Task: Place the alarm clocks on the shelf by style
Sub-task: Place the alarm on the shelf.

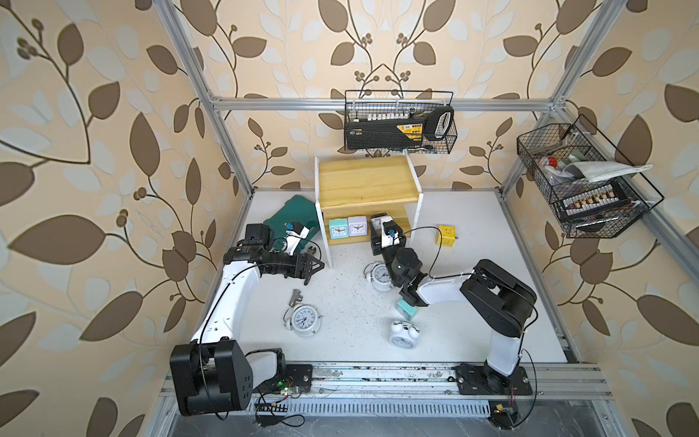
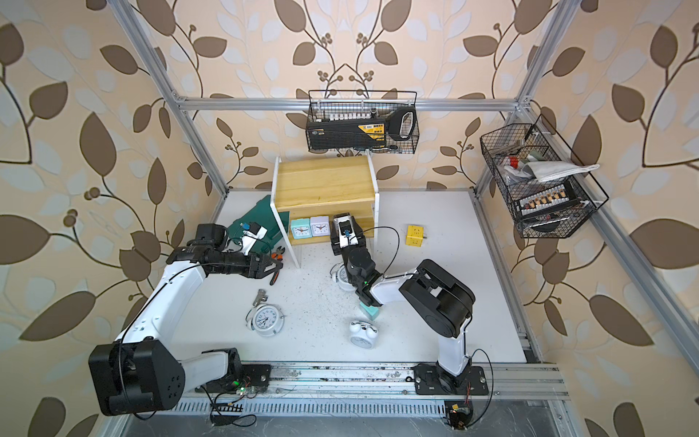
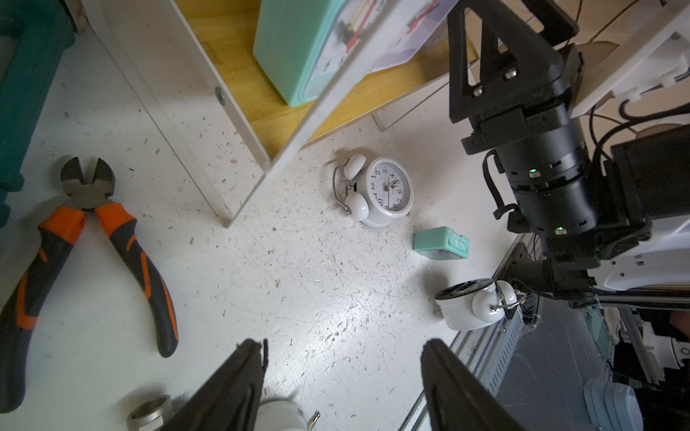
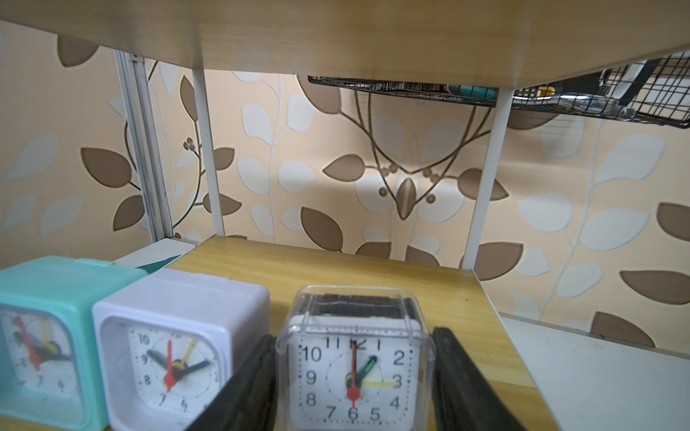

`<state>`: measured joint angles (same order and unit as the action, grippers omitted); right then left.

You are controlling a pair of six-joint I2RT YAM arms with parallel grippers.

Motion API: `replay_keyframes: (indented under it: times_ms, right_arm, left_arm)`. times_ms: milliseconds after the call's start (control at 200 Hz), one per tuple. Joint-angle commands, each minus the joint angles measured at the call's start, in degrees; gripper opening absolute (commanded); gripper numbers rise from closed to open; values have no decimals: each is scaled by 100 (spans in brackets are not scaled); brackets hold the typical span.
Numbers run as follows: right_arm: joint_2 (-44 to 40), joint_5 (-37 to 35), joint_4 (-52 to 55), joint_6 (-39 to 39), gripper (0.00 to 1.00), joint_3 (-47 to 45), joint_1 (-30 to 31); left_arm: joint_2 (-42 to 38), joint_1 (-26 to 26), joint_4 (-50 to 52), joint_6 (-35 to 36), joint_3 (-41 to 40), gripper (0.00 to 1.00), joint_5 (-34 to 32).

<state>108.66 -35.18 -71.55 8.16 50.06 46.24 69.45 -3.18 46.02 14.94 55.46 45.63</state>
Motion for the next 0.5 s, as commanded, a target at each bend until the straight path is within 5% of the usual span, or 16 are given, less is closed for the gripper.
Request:
replay_keyframes:
  times_ms: [0, 495]
  right_arm:
    - [105, -15, 44, -113, 48, 167, -14]
    - [-161, 98, 426, -330, 63, 45, -13]
  left_arm:
    - [-28, -16, 46, 124, 0, 70, 192]
    - [-54, -16, 39, 125, -4, 70, 192]
